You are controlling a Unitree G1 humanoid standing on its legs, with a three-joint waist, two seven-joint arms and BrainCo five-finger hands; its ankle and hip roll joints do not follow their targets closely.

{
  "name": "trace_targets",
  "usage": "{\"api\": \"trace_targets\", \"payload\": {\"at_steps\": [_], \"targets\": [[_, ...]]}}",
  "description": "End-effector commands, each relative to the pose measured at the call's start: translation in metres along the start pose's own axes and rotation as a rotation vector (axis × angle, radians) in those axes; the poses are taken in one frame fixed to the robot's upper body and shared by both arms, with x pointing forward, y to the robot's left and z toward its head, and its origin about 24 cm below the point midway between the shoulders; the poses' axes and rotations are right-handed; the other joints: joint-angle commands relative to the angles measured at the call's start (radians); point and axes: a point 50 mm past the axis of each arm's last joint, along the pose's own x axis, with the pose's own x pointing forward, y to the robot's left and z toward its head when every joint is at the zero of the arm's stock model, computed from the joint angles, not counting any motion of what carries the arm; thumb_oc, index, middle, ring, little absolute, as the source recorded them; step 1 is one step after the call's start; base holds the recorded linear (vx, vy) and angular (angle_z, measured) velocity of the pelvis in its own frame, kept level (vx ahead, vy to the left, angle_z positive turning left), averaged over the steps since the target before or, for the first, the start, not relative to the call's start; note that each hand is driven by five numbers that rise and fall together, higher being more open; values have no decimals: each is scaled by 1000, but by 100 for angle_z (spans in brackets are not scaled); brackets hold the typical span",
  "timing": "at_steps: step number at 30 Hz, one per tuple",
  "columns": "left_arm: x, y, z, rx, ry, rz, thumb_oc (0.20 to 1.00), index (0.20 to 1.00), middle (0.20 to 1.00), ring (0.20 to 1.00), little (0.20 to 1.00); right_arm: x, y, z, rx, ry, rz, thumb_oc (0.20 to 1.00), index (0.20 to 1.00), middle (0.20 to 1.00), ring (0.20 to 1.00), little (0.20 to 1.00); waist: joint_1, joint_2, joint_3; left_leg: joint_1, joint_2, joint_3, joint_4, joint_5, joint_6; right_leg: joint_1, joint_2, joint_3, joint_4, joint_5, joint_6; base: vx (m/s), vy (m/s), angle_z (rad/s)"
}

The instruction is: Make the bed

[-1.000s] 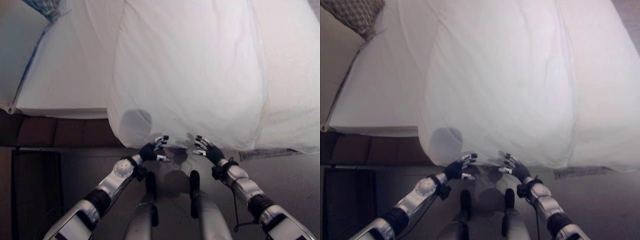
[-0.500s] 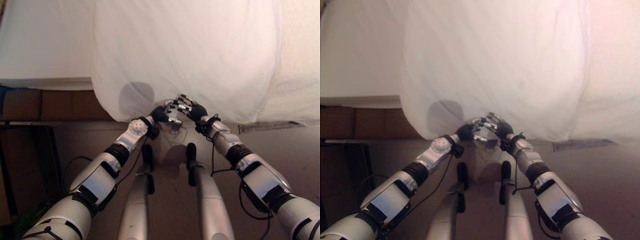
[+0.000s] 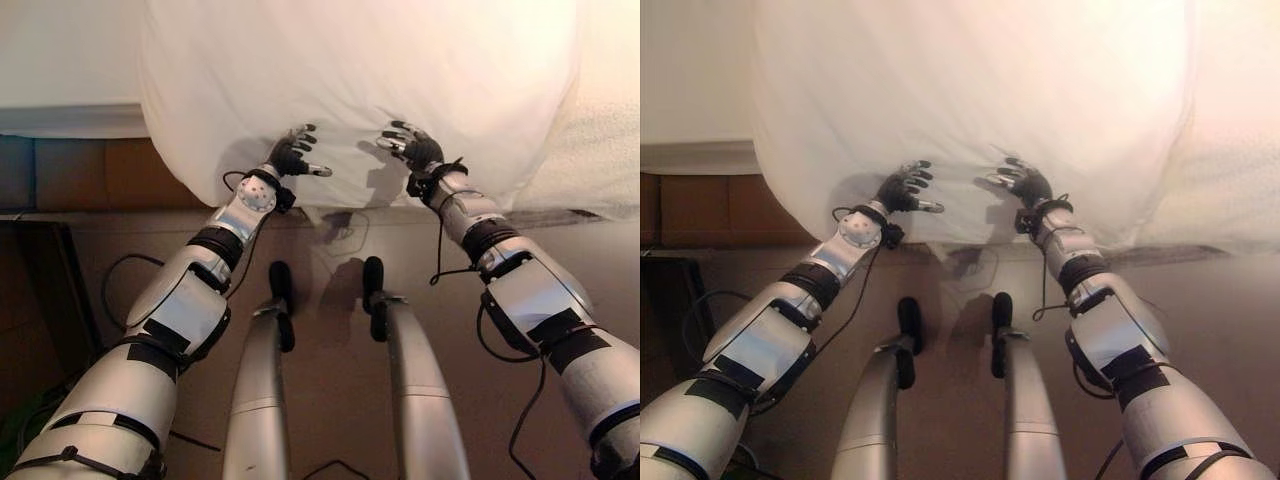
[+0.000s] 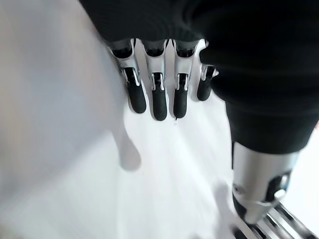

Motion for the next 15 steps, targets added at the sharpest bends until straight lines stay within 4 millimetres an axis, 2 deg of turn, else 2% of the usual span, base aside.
{"api": "trace_targets", "payload": {"at_steps": [1,2,3,4,8,10,12,15], "targets": [[-3,40,-18,10,96,178,1000,1000,1000,1000,1000,-6,-45,2,-82,19,-185,1000,1000,1000,1000,1000,13,-2,-85,54,41,23,-62,-7,-67,51,-66,28,-116,57,99,5,-30,2],[-3,40,-18,10,96,179,1000,1000,1000,1000,1000,-6,-45,2,-82,18,-185,1000,1000,1000,1000,1000,12,-1,-84,58,40,22,-68,-3,-67,55,-67,26,-121,60,99,29,-77,7],[-6,54,-25,-18,135,250,1000,1000,1000,1000,1000,-10,-62,4,-99,31,-252,1000,1000,1000,1000,1000,9,2,-79,88,40,23,-124,17,-79,89,-66,19,-172,76,103,33,-65,9],[-8,61,-30,-45,164,297,1000,1000,1000,1000,1000,-13,-71,3,-111,43,-291,1000,1000,1000,1000,1000,9,4,-72,112,43,25,-154,27,-88,113,-63,13,-196,80,105,45,-70,15],[-19,80,-52,-131,269,415,1000,1000,1000,1000,1000,-25,-105,3,-107,61,-404,1000,1000,1000,1000,1000,7,12,-70,199,31,34,-302,88,-96,200,-62,2,-344,131,116,44,-16,10],[-29,88,-69,-152,339,472,1000,1000,1000,1000,1000,-34,-122,-4,-92,86,-469,1000,1000,1000,1000,1000,7,15,-70,251,25,27,-364,110,-97,243,-57,4,-390,146,119,42,-10,0],[-37,88,-83,-139,389,496,1000,1000,1000,1000,1000,-43,-138,-12,-43,93,-539,1000,1000,1000,1000,1000,7,17,-78,284,20,27,-409,127,-100,277,-56,2,-431,159,122,45,-26,-3],[-54,79,-109,-231,470,542,1000,1000,1000,1000,1000,-60,-159,-33,24,132,-629,1000,1000,1000,1000,1000,12,23,-85,366,6,28,-490,153,-105,355,-55,-5,-502,179,130,48,-14,0]]}}
